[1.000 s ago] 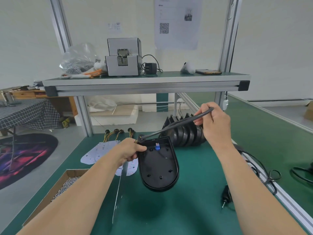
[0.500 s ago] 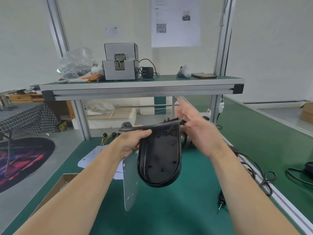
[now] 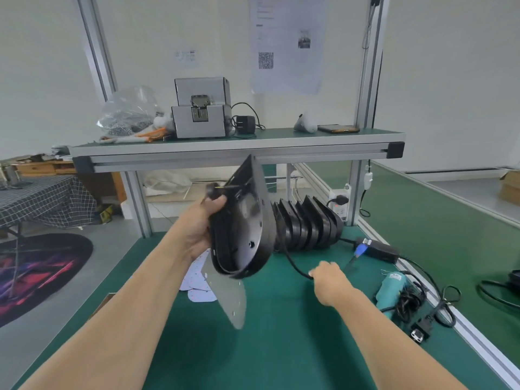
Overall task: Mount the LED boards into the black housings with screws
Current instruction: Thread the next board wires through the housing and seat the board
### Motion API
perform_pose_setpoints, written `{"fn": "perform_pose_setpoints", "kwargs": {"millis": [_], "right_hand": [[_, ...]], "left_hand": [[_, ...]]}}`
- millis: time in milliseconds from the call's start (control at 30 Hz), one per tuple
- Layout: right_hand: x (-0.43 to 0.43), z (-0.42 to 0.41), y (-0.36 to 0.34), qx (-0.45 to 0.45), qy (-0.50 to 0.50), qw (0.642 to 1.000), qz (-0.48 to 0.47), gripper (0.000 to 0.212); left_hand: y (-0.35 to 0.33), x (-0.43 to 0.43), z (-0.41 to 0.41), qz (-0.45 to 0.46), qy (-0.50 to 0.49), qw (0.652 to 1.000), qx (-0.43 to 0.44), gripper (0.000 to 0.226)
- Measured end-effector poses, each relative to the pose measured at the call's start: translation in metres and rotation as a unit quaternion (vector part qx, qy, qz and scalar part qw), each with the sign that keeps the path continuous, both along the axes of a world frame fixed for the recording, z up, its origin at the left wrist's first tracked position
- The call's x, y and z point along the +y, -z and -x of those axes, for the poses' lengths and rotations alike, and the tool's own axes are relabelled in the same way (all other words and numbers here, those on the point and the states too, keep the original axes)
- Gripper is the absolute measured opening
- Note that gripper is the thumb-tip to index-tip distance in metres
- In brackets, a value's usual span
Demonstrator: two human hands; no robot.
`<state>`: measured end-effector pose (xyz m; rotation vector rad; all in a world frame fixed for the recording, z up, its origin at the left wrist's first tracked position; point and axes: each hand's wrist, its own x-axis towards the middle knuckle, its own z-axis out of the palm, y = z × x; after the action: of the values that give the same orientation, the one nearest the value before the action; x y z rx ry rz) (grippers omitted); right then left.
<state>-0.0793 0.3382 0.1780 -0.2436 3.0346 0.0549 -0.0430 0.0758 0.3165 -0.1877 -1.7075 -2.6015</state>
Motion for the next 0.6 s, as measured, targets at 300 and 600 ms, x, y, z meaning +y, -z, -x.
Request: {"fn": "perform_pose_setpoints", "kwargs": {"millis": [300, 600], "right_hand": [[-0.054, -0.048, -0.132, 0.409, -0.097, 0.734, 0.534, 0.017], [-0.123, -0.056, -0.137, 0.318, -0.302, 0.876, 0.201, 0.024]], "left_hand": [[0.026, 0.01, -0.002, 0.263, -0.194, 0.945, 0.005, 0.02], [0.035, 0.009, -0.02, 0.317, -0.237, 0.917, 0.041, 0.035]]}}
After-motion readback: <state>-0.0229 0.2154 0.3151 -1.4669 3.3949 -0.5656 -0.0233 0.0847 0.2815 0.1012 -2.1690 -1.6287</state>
